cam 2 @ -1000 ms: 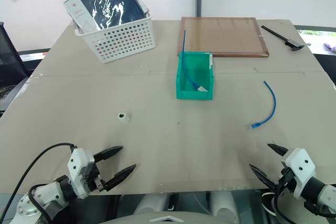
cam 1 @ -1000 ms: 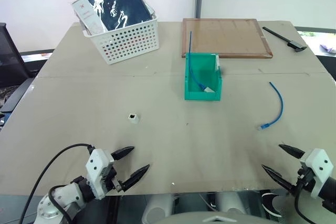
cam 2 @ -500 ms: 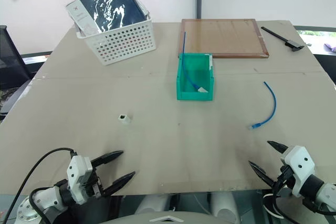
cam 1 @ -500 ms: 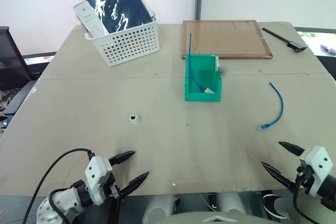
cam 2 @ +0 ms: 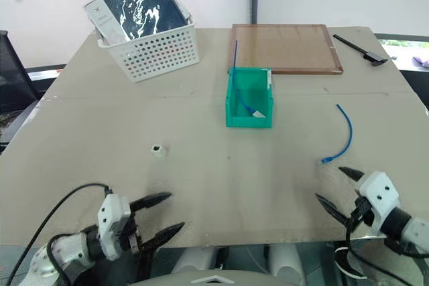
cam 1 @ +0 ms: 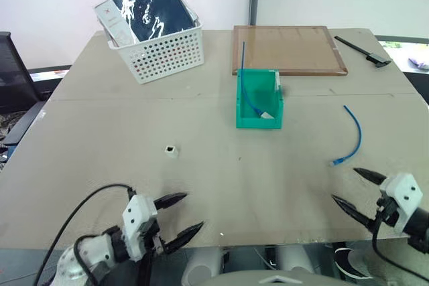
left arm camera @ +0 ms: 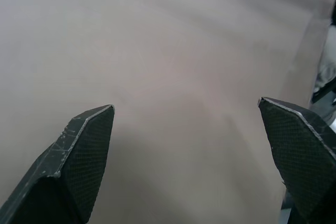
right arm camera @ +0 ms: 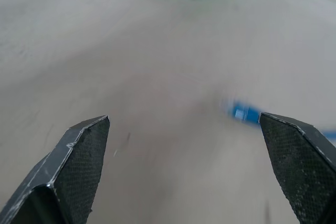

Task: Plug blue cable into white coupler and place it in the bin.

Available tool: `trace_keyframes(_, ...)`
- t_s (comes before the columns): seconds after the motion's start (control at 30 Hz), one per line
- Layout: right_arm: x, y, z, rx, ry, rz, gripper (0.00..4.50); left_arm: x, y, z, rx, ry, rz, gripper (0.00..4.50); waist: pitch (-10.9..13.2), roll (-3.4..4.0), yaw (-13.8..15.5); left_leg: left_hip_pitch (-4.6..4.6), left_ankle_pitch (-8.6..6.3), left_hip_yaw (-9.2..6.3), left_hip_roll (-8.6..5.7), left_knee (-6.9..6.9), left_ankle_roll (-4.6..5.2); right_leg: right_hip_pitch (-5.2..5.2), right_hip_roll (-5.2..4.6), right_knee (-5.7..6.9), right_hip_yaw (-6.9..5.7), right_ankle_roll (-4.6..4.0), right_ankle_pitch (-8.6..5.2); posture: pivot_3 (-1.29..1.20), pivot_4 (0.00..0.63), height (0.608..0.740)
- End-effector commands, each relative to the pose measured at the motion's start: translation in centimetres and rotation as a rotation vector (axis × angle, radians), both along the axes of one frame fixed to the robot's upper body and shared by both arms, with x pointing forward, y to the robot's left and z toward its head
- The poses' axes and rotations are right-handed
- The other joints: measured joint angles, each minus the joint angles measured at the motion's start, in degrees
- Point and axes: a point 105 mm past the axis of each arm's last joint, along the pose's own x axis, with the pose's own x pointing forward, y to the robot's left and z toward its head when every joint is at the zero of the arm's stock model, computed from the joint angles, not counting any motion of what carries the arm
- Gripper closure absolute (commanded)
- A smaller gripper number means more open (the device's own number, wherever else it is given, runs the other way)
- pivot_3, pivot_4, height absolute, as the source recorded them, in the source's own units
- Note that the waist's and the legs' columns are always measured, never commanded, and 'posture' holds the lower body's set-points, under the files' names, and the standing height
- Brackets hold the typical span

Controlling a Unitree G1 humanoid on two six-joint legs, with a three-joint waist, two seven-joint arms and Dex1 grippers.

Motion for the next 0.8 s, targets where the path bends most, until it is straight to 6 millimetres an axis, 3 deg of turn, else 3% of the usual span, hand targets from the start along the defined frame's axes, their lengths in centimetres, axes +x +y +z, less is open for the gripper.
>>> trace_keyframes(0.03,1.2,0.3,2.3,-0.162,0.001,0.107,0.02,0.4,-2.7,4.2,-0.028,-0.072,-0.126,0.0,0.06,0.0,0.0,0.01,0.0,0.02,-0.01,0.01,0.0,0.0,0.0,0.01,0.0,0.0,0.0,0.0,0.15,0.74)
trace_keyframes(0.17,3.5,-0.6,3.4,-0.3,0.061,0.181,0.02,0.9,-4.7,6.8,-0.012,-0.095,-0.217,0.0,0.15,-0.07,-0.11,-0.02,0.0,0.06,-0.03,-0.02,0.0,-0.02,0.07,-0.02,0.0,-0.02,0.01,0.0,0.15,0.74)
trace_keyframes(0.37,6.3,-1.7,2.8,-0.51,0.119,0.312,0.02,0.5,-6.5,8.0,0.018,-0.096,-0.296,0.0,0.42,-0.26,-0.25,-0.04,0.0,0.24,-0.03,-0.02,0.0,-0.03,0.1,-0.09,0.02,-0.19,0.12,0.0,0.15,0.74)
trace_keyframes(0.47,7.3,-1.8,2.0,-0.561,0.153,0.375,0.86,0.0,-7.2,8.3,0.016,-0.095,-0.306,0.0,0.57,-0.24,-0.26,-0.03,0.0,0.29,-0.03,-0.02,0.0,-0.03,0.1,-0.11,0.05,-0.23,0.14,0.0,0.15,0.74)
trace_keyframes(0.53,8.2,-1.7,1.4,-0.577,0.155,0.388,1.72,-0.4,-7.5,8.3,0.013,-0.092,-0.305,0.0,0.58,-0.24,-0.22,-0.04,0.01,0.27,-0.03,-0.02,-0.01,-0.03,0.1,-0.11,0.06,-0.25,0.16,0.0,0.15,0.74)
trace_keyframes(0.7,8.8,-2.1,0.1,-0.622,0.211,0.434,1.72,-1.2,-7.9,8.3,0.012,-0.094,-0.287,0.0,0.66,-0.2,-0.05,-0.04,0.01,0.22,-0.02,-0.02,-0.01,-0.04,0.1,-0.1,0.09,-0.27,0.17,0.0,0.15,0.74)
trace_keyframes(0.77,8.9,-2.4,-0.4,-0.636,0.245,0.447,2.21,-1.3,-8.0,8.4,0.013,-0.095,-0.282,0.0,0.68,-0.18,-0.07,-0.04,0.01,0.21,-0.03,-0.01,-0.01,-0.03,0.09,-0.1,0.1,-0.27,0.17,0.0,0.15,0.74)
trace_keyframes(0.8,8.9,-2.5,-0.6,-0.637,0.263,0.453,2.71,-1.3,-8.0,8.4,0.013,-0.095,-0.28,0.0,0.68,-0.18,-0.06,-0.01,0.01,0.2,-0.03,-0.01,-0.01,-0.03,0.09,-0.1,0.13,-0.26,0.17,0.0,0.15,0.74)
